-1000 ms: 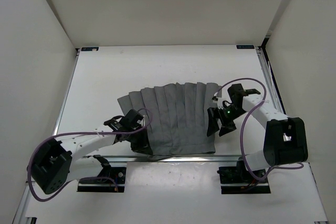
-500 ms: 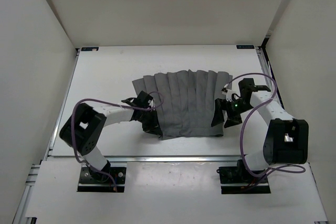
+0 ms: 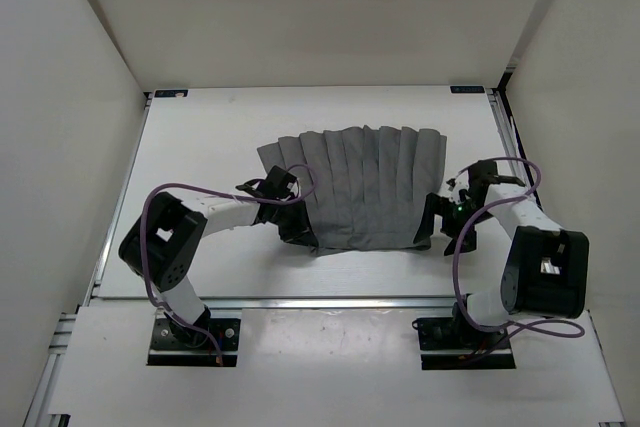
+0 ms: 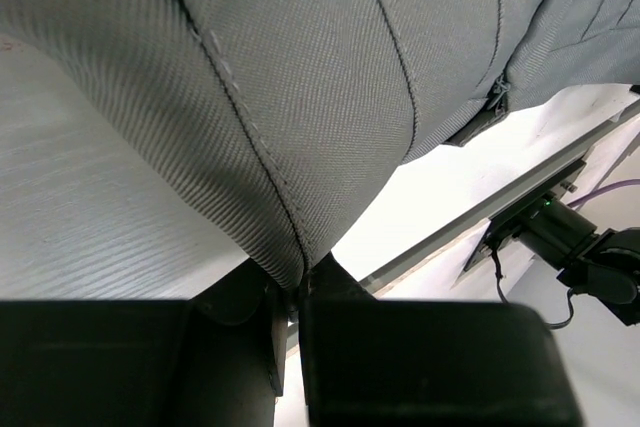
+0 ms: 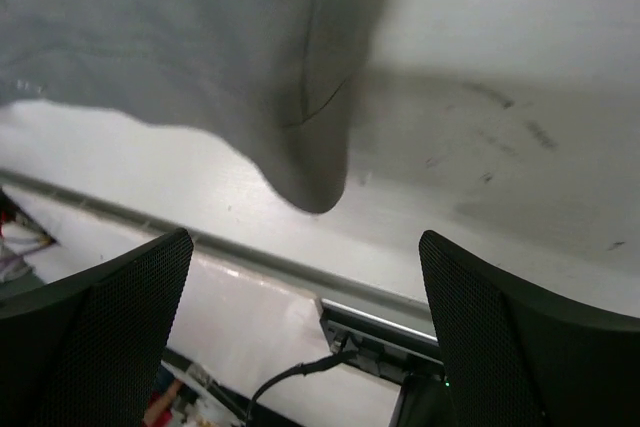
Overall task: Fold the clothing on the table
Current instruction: Fold the skirt
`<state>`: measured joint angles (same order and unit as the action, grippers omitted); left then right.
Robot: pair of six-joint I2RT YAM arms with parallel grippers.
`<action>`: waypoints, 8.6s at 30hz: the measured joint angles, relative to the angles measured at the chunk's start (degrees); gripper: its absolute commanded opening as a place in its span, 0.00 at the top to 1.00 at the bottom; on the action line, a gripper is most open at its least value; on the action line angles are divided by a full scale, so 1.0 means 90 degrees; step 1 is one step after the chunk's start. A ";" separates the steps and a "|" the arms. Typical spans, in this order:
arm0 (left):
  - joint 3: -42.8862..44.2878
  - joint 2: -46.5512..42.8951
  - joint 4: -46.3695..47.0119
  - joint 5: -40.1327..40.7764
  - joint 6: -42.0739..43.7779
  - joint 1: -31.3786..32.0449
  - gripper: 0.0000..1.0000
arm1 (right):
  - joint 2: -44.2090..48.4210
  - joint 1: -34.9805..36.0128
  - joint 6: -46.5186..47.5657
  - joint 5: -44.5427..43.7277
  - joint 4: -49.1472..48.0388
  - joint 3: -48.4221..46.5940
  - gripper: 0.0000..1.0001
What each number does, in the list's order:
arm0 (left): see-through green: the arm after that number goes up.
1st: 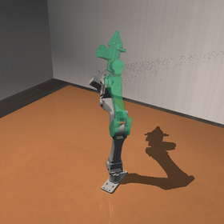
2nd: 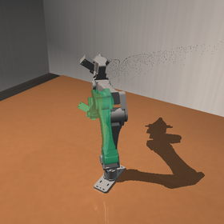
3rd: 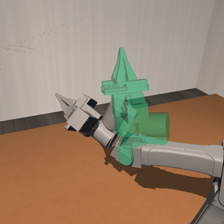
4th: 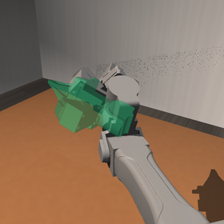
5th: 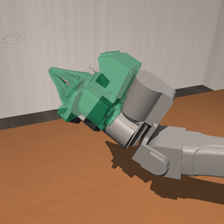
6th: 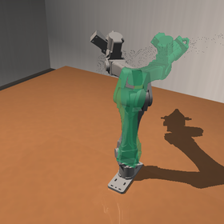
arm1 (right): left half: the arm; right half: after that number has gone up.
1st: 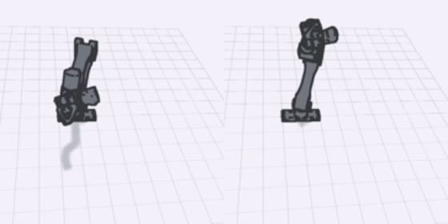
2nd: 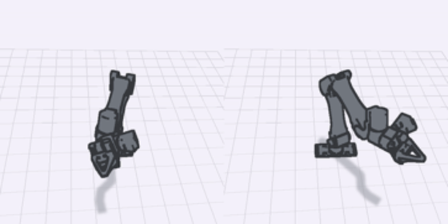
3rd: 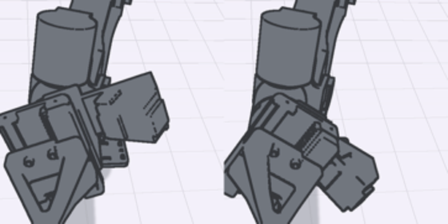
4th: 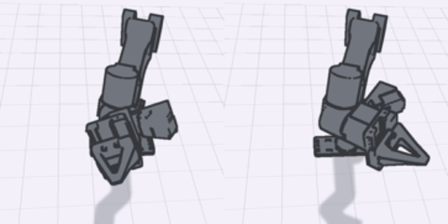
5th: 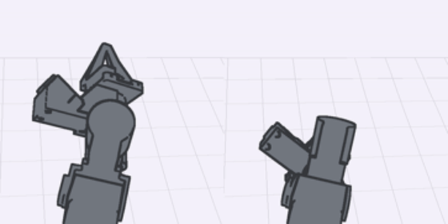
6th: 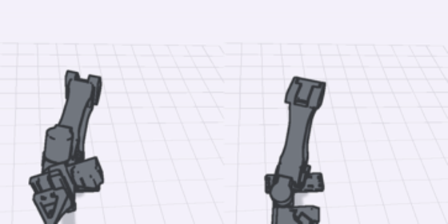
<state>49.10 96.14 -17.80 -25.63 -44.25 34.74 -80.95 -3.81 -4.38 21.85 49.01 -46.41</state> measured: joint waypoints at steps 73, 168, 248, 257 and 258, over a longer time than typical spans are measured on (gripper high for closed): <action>0.0719 -0.0330 -0.0444 -0.0350 0.0141 0.0034 0.01 | -0.0595 -0.0449 -0.0466 -0.0959 -0.0903 -0.0092 1.00; -0.2701 -0.4231 0.0610 0.0432 -0.1749 0.0185 0.97 | 0.0527 0.0384 0.1685 0.0874 0.0328 -0.0692 1.00; 0.5467 0.2897 -0.1807 0.1591 0.3300 -0.2176 0.01 | -0.5391 0.0646 0.2545 0.2778 -0.1331 -0.6421 0.01; 0.5518 0.3332 -0.1758 0.1367 0.3283 -0.2166 0.01 | -0.6275 0.0765 0.2579 0.2773 -0.0595 -0.7701 0.05; 0.5544 0.3361 -0.1758 0.1355 0.3276 -0.2166 0.01 | -0.6462 0.0760 0.2584 0.2778 -0.0413 -0.8046 0.05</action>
<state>99.00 126.39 -33.63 -13.43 -14.76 15.25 -139.11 3.03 18.87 46.85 45.30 -118.83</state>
